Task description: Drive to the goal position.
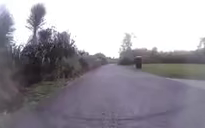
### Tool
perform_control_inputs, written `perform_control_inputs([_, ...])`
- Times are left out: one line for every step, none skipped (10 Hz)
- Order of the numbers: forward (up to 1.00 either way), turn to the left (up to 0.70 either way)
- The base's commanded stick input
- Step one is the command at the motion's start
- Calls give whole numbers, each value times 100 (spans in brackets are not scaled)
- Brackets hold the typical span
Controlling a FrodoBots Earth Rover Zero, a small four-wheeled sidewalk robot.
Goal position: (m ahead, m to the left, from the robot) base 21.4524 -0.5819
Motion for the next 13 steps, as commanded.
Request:
perform_control_inputs([85, -30])
perform_control_inputs([85, -25])
perform_control_inputs([85, 0])
perform_control_inputs([85, 0])
perform_control_inputs([85, 0])
perform_control_inputs([85, 0])
perform_control_inputs([85, 0])
perform_control_inputs([85, 0])
perform_control_inputs([85, 0])
perform_control_inputs([85, 0])
perform_control_inputs([85, 0])
perform_control_inputs([85, 0])
perform_control_inputs([85, 0])
